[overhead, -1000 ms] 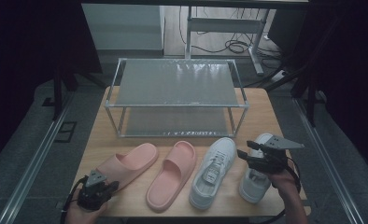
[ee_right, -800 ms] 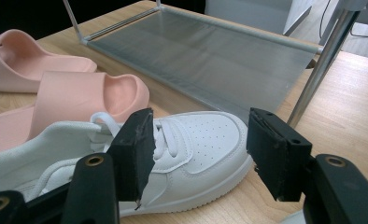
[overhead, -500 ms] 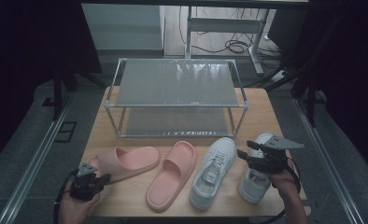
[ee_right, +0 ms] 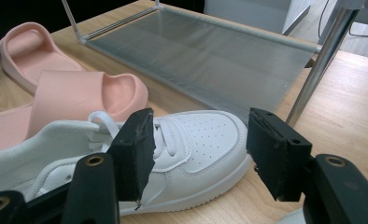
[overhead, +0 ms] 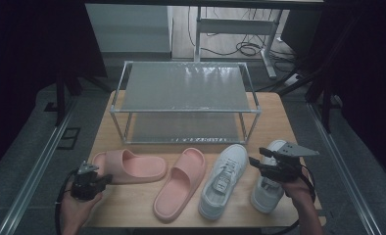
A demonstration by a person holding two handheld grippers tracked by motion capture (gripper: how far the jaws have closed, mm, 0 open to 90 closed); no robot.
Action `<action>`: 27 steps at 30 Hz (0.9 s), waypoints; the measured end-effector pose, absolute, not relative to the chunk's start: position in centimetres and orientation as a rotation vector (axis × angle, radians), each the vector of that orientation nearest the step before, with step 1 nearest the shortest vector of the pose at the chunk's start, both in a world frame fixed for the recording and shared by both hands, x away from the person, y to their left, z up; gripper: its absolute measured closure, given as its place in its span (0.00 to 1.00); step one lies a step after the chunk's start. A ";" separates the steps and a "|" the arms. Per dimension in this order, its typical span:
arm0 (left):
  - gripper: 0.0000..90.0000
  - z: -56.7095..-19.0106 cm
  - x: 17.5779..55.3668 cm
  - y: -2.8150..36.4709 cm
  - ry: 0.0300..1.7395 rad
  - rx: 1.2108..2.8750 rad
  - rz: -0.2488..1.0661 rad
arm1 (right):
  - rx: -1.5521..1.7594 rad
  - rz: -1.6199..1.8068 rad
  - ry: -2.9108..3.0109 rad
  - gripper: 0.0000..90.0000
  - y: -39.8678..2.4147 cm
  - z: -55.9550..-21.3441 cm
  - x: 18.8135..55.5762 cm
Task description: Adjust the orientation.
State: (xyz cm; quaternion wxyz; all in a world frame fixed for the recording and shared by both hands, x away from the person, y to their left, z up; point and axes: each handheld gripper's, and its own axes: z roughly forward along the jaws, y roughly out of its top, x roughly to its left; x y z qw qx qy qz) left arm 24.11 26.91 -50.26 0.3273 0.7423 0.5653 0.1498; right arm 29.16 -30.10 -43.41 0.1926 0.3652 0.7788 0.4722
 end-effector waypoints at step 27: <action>1.00 -44.9 29.5 16.4 1.225 2.035 0.423 | 1.038 1.329 2.177 0.47 -30.4 -43.4 29.2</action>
